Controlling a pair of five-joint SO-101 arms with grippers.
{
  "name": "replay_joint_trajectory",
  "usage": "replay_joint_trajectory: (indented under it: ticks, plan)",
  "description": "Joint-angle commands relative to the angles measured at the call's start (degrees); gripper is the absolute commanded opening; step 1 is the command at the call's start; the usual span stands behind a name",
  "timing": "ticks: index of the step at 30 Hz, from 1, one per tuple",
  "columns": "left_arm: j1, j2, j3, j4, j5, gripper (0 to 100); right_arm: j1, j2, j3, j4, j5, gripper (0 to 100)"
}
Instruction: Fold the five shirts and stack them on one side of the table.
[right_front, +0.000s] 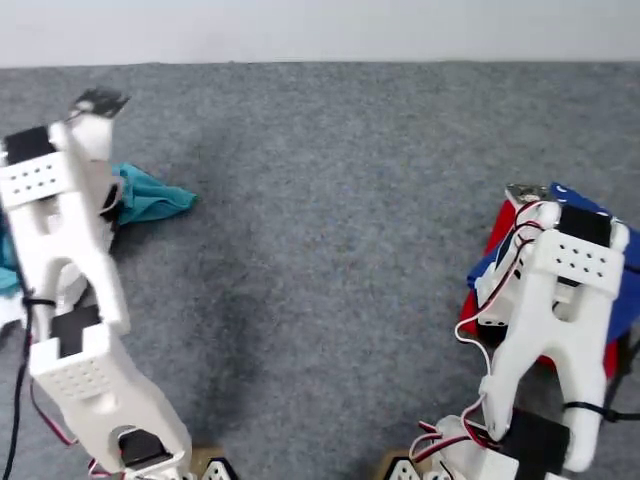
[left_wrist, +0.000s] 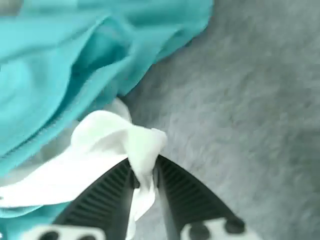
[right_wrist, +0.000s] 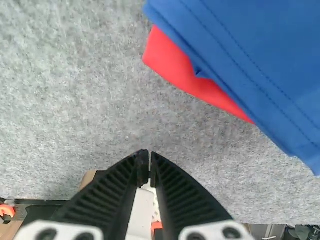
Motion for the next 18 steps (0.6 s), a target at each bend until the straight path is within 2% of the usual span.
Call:
replay_joint_trajectory:
  ticks: [1, 7, 10, 15, 18]
  plan:
    - [8.4, -8.6, -3.5, 1.7, 2.7, 1, -0.5, -2.4, -0.4, 2.2, -0.6, 0.9]
    - [19.0, -19.6, -3.7, -0.6, 10.5, 1, -0.5, -2.4, -0.4, 2.2, -0.4, 0.9]
    - [19.1, -24.5, -3.7, -4.8, 13.7, 1, -0.5, -2.4, -0.4, 2.2, -0.4, 0.9]
    - [17.5, -32.7, -3.8, -11.9, 15.2, 1, -0.5, -2.4, -0.4, 2.2, -0.4, 0.9]
    - [21.0, -36.0, -3.4, -12.3, 14.9, 1, -0.5, -2.4, -0.4, 2.1, -0.4, 0.9]
